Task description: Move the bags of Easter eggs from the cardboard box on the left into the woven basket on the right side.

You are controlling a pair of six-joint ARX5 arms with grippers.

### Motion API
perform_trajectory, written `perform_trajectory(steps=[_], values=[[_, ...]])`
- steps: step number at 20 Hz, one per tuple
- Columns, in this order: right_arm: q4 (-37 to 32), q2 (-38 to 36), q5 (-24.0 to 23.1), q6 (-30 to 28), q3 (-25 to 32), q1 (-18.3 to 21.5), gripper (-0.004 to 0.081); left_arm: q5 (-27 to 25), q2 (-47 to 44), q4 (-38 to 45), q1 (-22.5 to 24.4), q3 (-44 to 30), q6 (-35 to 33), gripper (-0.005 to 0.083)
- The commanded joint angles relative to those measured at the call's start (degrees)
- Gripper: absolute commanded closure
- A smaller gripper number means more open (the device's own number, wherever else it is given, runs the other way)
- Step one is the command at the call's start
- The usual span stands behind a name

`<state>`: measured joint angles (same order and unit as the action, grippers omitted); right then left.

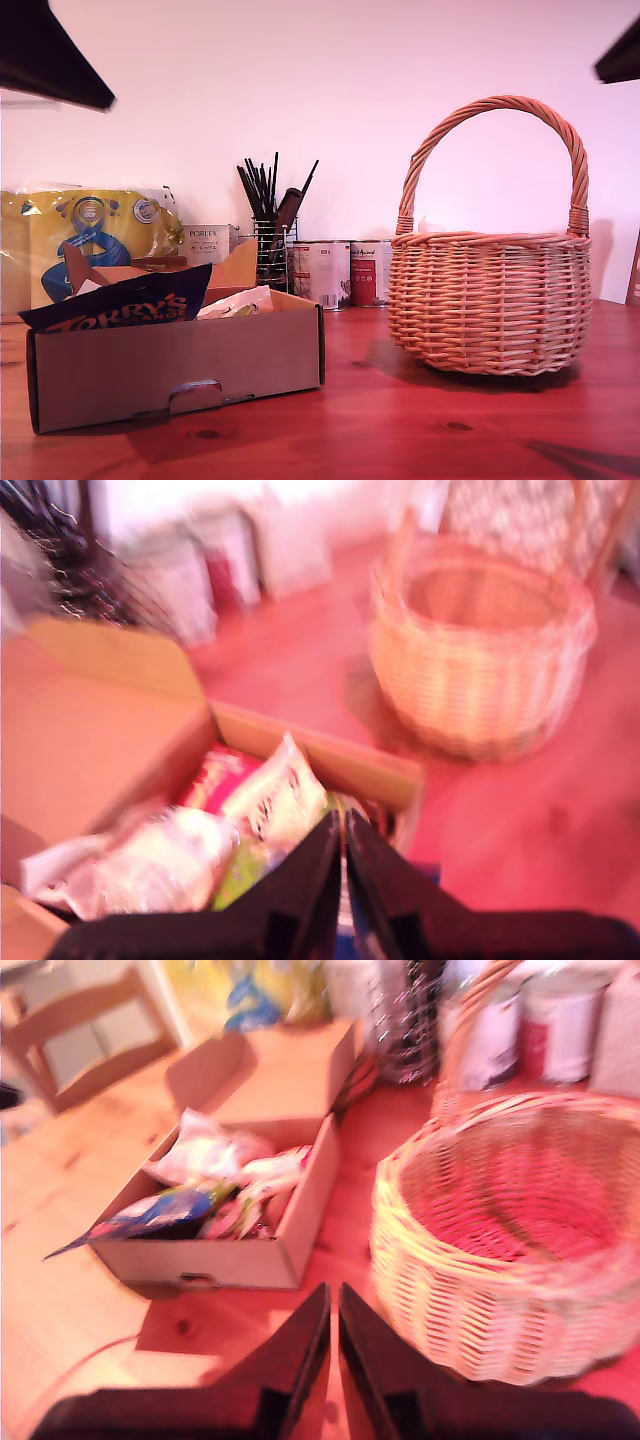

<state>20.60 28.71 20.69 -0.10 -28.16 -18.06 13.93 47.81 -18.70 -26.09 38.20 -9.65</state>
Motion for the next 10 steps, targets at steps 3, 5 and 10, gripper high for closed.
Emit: perform_trajectory(steps=[3, 5, 10], values=[[-0.37, 3.61, 0.42, -1.88, -1.66, -1.68, 0.0783, 4.57, 6.88, -8.81, 0.02, 4.85, -12.37, 0.0603], [-0.39, 4.90, 0.39, -1.90, -1.66, -1.79, 0.0783, 5.09, 10.27, -9.66, -0.68, 4.94, -14.82, 0.0177], [-0.61, 5.31, 0.35, -3.06, -1.66, -1.79, 0.0783, -0.26, 16.81, -11.23, -5.86, 4.94, -17.07, 0.0008]])
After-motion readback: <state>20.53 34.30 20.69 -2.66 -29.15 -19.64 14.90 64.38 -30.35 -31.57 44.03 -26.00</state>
